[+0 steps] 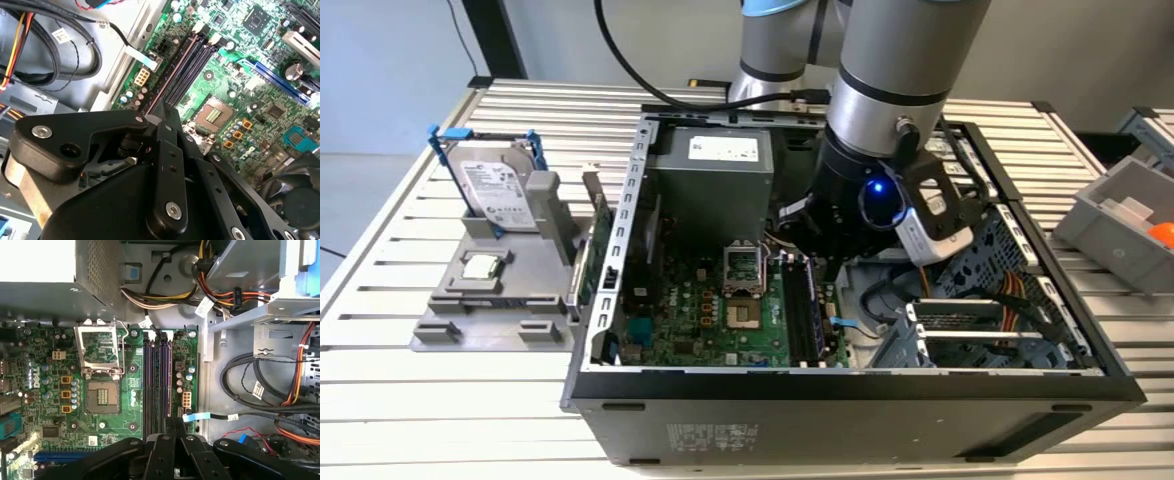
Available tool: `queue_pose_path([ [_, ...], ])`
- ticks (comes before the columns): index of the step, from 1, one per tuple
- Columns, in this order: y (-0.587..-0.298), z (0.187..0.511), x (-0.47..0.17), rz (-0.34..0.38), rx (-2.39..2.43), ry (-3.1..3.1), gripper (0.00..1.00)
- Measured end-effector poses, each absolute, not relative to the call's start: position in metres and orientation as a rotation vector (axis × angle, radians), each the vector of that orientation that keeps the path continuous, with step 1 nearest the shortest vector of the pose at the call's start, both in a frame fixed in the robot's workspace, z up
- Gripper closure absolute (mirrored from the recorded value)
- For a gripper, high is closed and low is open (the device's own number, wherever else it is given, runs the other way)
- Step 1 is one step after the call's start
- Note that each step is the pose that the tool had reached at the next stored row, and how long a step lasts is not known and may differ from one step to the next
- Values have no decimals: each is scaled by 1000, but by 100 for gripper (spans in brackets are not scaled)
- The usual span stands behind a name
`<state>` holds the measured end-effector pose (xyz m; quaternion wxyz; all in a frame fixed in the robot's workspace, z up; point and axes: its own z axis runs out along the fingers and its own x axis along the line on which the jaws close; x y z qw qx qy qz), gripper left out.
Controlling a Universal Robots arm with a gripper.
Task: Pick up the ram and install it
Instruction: 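Press down the ram until it locks into place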
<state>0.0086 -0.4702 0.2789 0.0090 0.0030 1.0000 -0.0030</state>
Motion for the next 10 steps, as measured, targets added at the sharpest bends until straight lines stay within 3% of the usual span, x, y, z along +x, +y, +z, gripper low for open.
queue_pose_path([
  [10, -470, 279, 9, -8, -161, 3119, 100],
])
